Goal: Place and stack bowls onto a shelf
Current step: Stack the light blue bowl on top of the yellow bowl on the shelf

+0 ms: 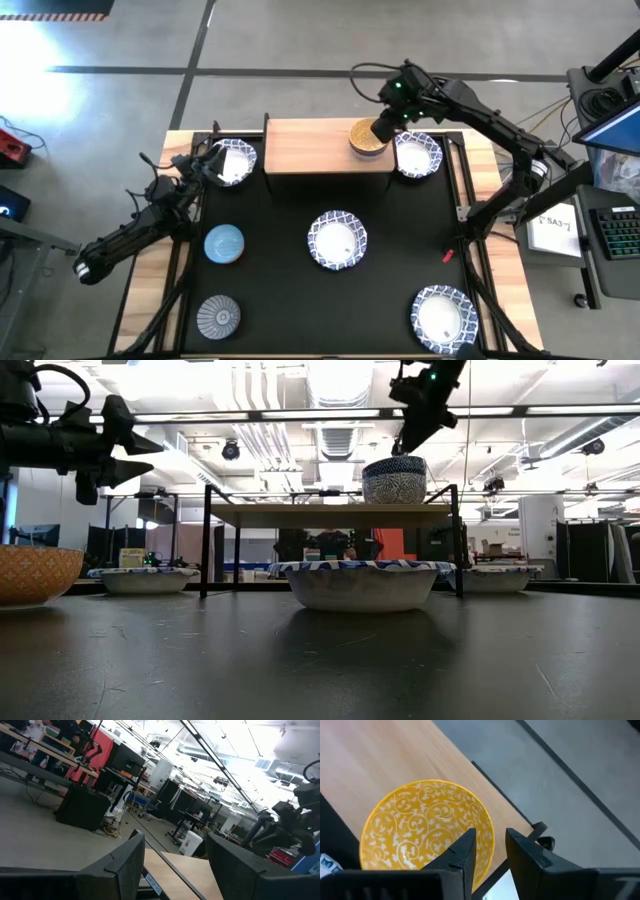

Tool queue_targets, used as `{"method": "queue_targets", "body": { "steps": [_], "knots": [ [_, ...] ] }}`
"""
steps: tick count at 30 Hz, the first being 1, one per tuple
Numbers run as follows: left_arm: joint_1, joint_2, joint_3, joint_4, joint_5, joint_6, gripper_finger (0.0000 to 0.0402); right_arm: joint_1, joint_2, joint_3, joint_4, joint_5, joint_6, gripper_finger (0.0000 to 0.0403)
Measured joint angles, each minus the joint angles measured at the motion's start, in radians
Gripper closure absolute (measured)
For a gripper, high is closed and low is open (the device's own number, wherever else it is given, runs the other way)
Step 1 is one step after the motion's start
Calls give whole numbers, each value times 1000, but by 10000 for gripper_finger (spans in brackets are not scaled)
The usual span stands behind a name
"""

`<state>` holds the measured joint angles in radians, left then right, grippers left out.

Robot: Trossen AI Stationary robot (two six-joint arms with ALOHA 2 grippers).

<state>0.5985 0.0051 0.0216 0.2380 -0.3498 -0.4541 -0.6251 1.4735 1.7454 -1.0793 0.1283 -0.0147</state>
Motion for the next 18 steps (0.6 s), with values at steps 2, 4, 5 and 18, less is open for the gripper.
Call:
{"method": "queue_targets", "body": {
  "steps": [2, 4, 5, 18],
  "knots": [
    [0, 0, 0, 0, 0, 0, 206, 1, -16, 0, 0, -2, -8, 305],
    [0, 0, 0, 0, 0, 0, 206, 5, -32, 0, 6, -2, -9, 303],
    [0, 0, 0, 0, 0, 0, 206, 7, -41, 0, 14, -2, -9, 303],
    [-1, 0, 0, 5, 17, -34, 206, 53, -113, 0, 75, -6, -20, 306]
  ]
}}
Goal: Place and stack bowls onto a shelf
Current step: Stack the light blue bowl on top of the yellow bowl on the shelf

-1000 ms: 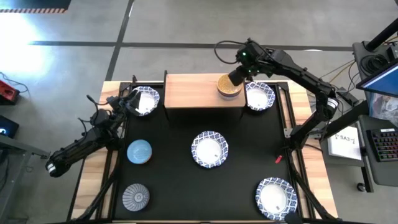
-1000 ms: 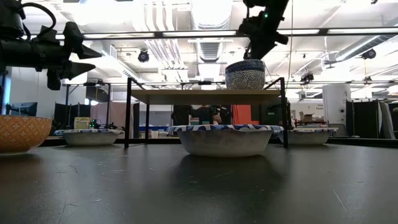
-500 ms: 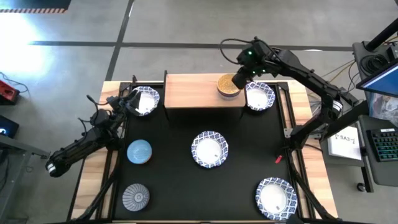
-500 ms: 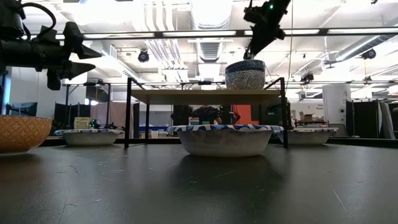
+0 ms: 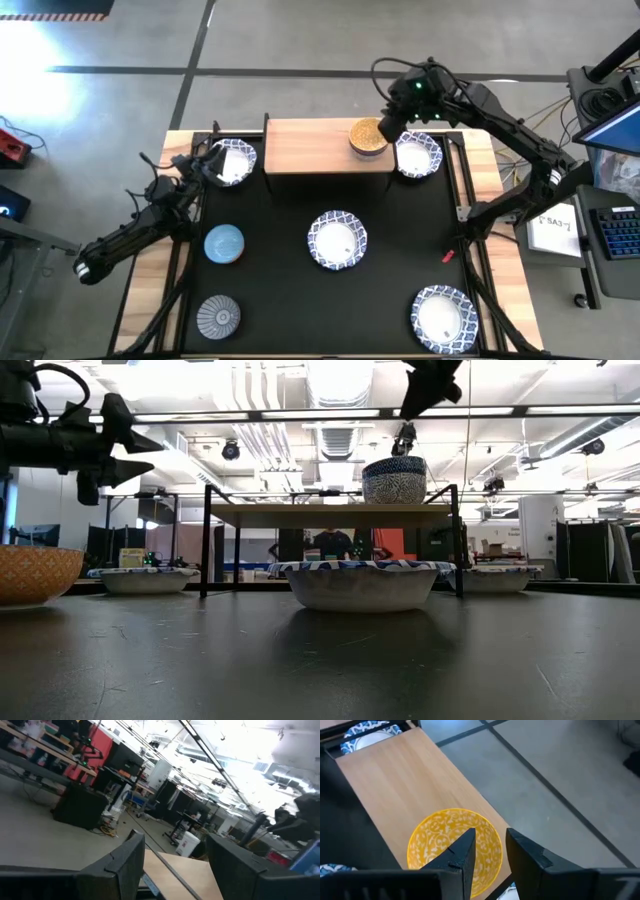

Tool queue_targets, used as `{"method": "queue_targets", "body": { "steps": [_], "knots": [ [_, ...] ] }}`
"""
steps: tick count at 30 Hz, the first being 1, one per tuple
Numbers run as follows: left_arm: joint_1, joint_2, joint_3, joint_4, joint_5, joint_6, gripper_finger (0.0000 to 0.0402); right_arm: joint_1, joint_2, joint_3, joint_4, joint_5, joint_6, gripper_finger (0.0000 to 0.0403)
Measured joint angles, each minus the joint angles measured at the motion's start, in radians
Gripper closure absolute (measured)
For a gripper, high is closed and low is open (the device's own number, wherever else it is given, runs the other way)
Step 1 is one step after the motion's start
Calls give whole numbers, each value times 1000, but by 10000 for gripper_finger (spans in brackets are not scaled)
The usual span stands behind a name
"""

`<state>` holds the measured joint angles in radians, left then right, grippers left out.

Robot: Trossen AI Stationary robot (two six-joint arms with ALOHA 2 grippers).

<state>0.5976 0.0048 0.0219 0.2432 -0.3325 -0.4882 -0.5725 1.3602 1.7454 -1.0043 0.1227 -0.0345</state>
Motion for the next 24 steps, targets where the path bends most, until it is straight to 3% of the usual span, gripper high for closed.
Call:
{"method": "queue_targets", "body": {
  "steps": [5, 10, 16, 24],
  "knots": [
    [0, 2, 0, -4, 1, 18, 206, 4, 0, 0, -9, 0, -3, 314],
    [0, 6, 0, 1, -80, -3, 206, 4, 0, 0, -8, 0, -3, 321],
    [-1, 18, 17, -2, 211, -53, 206, 4, 0, 0, -8, 1, -2, 317],
    [-3, 107, 149, -360, 251, -152, 206, 4, 0, 0, -8, 1, 21, 325]
  ]
}}
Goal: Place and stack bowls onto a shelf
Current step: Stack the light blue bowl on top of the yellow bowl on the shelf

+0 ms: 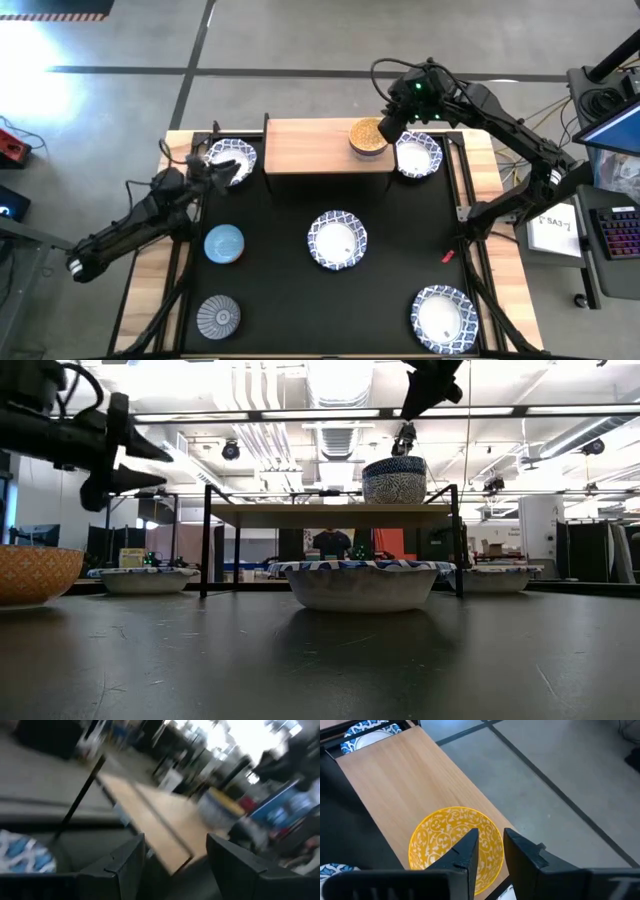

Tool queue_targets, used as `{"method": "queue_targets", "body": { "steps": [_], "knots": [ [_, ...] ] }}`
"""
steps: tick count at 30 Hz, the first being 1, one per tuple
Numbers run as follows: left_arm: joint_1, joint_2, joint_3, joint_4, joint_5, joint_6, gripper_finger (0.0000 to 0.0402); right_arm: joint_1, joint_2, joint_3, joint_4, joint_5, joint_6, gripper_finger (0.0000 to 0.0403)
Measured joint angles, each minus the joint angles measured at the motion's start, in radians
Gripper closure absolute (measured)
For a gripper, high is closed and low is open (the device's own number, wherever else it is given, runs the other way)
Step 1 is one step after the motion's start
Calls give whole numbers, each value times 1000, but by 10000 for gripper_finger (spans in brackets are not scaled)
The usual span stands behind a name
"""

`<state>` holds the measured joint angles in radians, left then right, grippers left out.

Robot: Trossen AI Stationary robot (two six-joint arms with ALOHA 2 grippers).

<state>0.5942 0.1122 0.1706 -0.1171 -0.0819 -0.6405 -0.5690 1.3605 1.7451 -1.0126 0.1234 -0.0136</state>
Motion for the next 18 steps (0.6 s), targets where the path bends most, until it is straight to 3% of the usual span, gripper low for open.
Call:
{"method": "queue_targets", "body": {
  "steps": [5, 10, 15, 18],
  "knots": [
    [-13, 81, 70, -140, 124, -45, 206, 0, 0, 0, 0, 0, 14, 328],
    [-68, 144, 101, -180, 248, -120, 206, 0, 0, 0, 0, 0, 14, 321],
    [-185, 198, 101, -170, 236, -204, 206, 0, 0, 0, -1, 0, 13, 317],
    [-277, 239, 100, -169, 162, -274, 206, 0, 0, 0, -1, 0, 13, 316]
  ]
}}
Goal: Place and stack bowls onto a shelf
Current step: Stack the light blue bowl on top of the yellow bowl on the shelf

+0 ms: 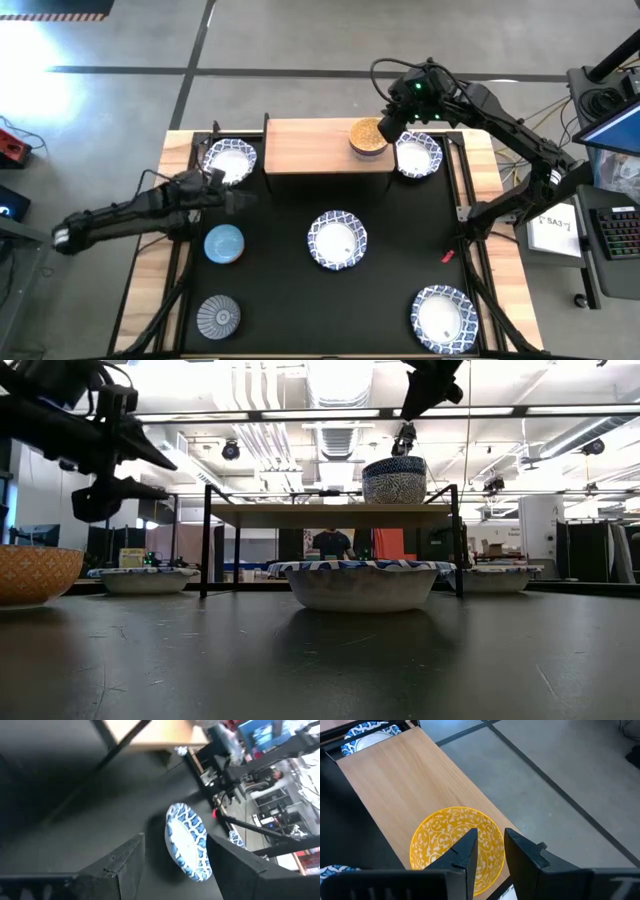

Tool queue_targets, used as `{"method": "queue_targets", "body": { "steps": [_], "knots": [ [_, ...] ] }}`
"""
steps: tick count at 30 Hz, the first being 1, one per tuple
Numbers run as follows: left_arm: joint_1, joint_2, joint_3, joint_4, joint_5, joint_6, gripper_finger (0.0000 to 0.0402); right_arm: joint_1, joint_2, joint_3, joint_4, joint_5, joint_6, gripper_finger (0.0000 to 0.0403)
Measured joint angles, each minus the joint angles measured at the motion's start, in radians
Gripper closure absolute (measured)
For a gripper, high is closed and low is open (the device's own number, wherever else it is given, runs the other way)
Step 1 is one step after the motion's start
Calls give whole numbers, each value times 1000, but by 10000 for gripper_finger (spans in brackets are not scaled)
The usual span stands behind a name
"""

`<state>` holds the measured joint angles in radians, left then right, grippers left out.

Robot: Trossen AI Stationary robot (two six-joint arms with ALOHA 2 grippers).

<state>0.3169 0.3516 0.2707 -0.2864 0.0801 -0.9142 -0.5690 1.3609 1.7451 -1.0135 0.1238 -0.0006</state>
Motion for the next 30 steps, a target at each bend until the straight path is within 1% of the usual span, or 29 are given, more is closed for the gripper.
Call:
{"method": "queue_targets", "body": {
  "steps": [2, 5, 9, 11, 14, 16, 18, 20, 23, 25, 27, 30],
  "knots": [
    [-65, 30, 3, -2, -49, -48, 206, 0, 0, 0, 0, 0, 0, 319],
    [-159, 80, 32, -2, -107, -77, 206, 0, 0, 0, -1, 0, -1, 323],
    [-265, 154, 110, -54, -172, -96, 206, 0, 0, 0, -3, 0, -3, 326],
    [-308, 196, 171, -154, -195, -117, 206, 0, 0, 0, -7, 0, -10, 324],
    [-364, 270, 273, -385, -230, -191, 206, 0, 0, 0, -12, 0, -14, 319],
    [-398, 323, 326, -527, -236, -254, 206, 0, 0, 0, -20, 0, -21, 317],
    [-432, 376, 362, -618, -221, -313, 206, 0, 0, -1, -36, 0, -27, 315],
    [-466, 425, 385, -661, -179, -367, 206, 0, 0, -5, -39, 1, -28, 314],
    [-515, 501, 408, -662, -81, -405, 207, 0, 0, -11, -39, 1, -39, 315],
    [-549, 554, 426, -662, -34, -420, 207, 0, 0, -17, -38, 1, -45, 318],
    [-582, 606, 447, -666, -10, -433, 207, 0, 0, -24, -38, 1, -50, 321],
    [-628, 679, 480, -676, -1, -435, 207, 0, 0, -37, -37, 1, -54, 323]
  ]
}}
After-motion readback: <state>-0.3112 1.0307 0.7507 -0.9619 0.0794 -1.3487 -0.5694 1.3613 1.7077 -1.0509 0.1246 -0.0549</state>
